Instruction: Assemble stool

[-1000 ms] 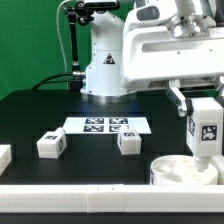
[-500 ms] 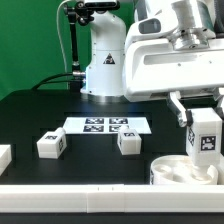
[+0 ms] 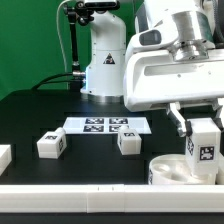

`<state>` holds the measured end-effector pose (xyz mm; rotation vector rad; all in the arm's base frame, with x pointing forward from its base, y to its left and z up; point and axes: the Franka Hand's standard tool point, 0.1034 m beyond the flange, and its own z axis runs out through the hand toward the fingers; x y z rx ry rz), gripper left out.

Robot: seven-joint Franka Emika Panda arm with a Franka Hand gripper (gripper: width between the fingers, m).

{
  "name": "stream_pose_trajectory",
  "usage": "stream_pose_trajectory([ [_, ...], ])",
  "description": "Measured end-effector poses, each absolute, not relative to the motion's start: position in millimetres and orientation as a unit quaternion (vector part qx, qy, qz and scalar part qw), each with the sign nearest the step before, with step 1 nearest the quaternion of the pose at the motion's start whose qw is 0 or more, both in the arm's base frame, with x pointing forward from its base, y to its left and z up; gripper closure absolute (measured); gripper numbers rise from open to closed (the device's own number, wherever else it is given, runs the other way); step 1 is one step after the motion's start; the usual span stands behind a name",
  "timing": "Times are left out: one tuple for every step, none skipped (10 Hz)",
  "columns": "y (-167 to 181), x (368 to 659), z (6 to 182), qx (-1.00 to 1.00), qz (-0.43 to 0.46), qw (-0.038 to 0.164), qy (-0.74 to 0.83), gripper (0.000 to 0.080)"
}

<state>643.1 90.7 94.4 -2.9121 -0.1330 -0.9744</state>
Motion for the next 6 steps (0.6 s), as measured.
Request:
stream_pose_trajectory([
  [91.9,642.8,93.9,-0.947,-0.317,0.034,-0.044,0.0461],
  [92.6,642.7,93.8,-0.947,-0.317,0.034,-0.045,0.0461],
  [93.8,642.6,93.7,-0.946,-0.318,0.034,-0.046,0.0461],
  [95.5,642.5,93.7,-0.946,-0.319,0.034,-0.049,0.0461],
  [95.5,642.7,93.8,-0.946,-0.319,0.034,-0.050,0.0461],
  [95.6,643.1,93.9,-0.946,-0.318,0.034,-0.050,0.0461],
])
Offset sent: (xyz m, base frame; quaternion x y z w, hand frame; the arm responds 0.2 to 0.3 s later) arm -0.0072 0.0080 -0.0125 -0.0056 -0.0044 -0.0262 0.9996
